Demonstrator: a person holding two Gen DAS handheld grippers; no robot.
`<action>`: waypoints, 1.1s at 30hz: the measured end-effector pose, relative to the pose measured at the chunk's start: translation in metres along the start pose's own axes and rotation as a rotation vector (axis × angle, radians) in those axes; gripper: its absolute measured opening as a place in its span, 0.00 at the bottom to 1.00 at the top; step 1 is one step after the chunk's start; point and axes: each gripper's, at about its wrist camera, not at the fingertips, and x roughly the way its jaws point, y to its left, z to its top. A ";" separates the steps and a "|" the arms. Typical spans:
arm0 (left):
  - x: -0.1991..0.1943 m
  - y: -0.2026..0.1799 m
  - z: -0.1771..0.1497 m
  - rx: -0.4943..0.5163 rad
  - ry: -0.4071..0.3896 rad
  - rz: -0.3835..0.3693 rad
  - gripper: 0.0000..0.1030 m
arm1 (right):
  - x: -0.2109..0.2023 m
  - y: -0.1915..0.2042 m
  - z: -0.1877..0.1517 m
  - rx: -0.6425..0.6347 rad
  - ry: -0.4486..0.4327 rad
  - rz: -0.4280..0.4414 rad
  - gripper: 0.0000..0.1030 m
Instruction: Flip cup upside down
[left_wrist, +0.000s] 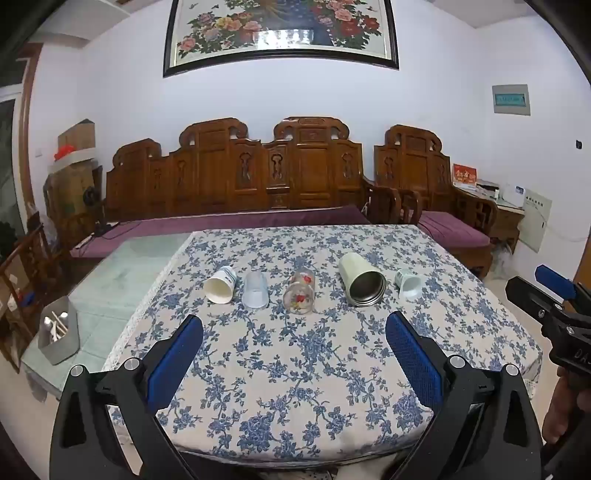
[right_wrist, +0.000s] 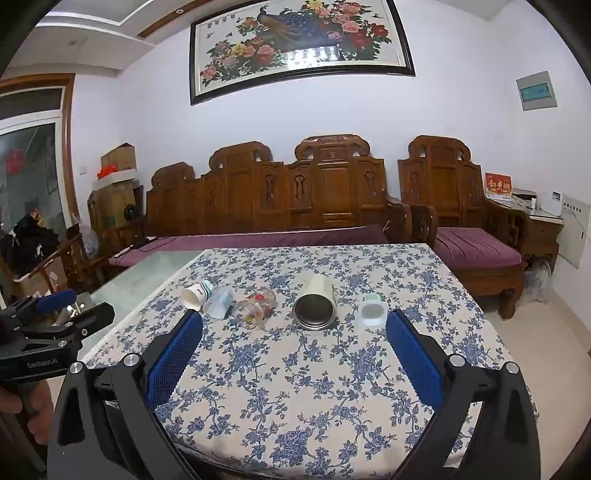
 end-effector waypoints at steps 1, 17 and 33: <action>0.000 0.000 0.000 0.001 -0.003 0.000 0.92 | 0.000 0.000 0.000 -0.002 -0.002 0.000 0.97; 0.000 -0.001 0.003 -0.008 -0.003 -0.001 0.92 | 0.000 0.000 -0.001 -0.007 -0.004 -0.002 0.97; -0.006 0.003 0.006 -0.018 -0.018 -0.001 0.92 | -0.005 0.004 0.003 -0.005 -0.009 0.001 0.97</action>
